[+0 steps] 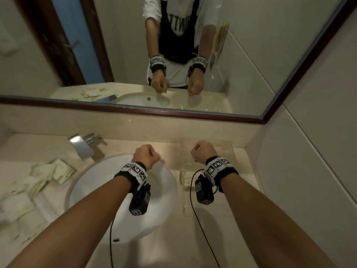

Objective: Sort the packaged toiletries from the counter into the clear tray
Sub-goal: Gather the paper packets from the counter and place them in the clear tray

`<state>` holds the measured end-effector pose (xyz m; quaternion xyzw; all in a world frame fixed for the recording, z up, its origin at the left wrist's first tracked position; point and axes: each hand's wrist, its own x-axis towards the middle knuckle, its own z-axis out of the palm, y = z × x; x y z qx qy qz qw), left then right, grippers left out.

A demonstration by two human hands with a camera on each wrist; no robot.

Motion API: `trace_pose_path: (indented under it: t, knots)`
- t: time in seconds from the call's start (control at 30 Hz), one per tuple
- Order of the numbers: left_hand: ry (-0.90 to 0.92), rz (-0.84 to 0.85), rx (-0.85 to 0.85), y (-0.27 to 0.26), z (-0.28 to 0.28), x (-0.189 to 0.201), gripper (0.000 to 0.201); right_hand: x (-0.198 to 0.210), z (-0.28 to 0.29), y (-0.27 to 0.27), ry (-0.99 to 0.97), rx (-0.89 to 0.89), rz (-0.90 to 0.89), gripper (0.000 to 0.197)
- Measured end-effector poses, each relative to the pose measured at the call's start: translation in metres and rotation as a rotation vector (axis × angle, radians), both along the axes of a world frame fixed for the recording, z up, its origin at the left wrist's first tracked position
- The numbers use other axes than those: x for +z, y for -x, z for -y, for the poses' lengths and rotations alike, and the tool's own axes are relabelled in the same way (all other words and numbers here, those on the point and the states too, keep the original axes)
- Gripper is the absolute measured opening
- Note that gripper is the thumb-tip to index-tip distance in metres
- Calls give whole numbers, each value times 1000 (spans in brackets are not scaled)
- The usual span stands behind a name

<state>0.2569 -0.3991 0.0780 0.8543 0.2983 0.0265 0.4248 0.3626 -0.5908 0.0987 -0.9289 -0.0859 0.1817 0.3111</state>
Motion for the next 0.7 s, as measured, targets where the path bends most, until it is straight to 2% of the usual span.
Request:
trace_pose_path:
  t: [0.43, 0.6, 0.7]
  knots:
    - [-37, 42, 234, 104, -132, 10, 20, 6, -152, 67, 26, 271, -28, 12]
    - [-25, 17, 371, 152, -180, 7, 20, 3, -217, 95, 55, 380, -25, 16]
    - [-27, -17, 431, 181, -208, 3, 20, -2, -255, 115, 69, 456, -30, 11]
